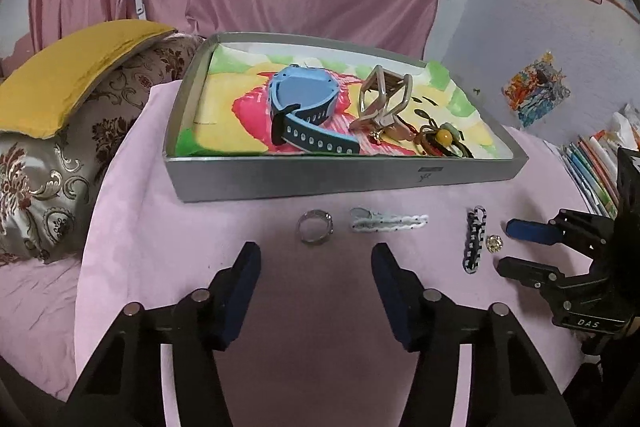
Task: Organize jewelry
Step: 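Grasp the silver ring with the left tool while the right tool grasps a gold charm, then carry the ring with the left tool while the right tool carries the charm over the tray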
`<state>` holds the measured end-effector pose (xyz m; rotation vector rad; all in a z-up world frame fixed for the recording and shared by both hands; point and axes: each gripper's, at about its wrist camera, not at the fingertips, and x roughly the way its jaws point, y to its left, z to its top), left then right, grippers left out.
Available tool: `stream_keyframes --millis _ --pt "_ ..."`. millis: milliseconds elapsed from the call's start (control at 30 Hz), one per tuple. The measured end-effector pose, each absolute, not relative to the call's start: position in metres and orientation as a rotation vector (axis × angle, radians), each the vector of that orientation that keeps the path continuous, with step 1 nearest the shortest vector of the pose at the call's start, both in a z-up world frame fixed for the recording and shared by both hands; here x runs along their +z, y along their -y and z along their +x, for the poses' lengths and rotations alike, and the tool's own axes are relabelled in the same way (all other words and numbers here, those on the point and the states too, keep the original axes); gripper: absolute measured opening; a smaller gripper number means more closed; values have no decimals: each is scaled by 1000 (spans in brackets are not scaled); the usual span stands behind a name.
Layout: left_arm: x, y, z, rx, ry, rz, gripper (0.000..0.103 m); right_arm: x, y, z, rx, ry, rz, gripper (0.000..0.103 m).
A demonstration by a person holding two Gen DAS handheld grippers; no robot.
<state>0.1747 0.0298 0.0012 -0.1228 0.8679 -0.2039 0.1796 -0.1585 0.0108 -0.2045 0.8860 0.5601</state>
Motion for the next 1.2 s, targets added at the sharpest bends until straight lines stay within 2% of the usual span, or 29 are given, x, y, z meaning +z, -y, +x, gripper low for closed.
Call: stream_keyframes --millis 200,533,600,667,900,1200 --pt "3 -25 187 -190 -878 -77 43 10 151 185 580 -883 -216 21" --pt "4 -17 194 -192 -886 -2 25 10 150 188 592 -883 -213 20" --pt "4 -13 193 -195 -886 21 19 10 150 188 593 -883 -214 16" --pt "4 -10 191 -195 -885 38 19 10 149 189 597 -882 -215 11" --pt "6 -11 179 -216 -881 -20 19 11 151 188 596 -873 -213 10" --pt "20 1 152 -242 -749 -67 19 35 163 167 553 -701 -143 10"
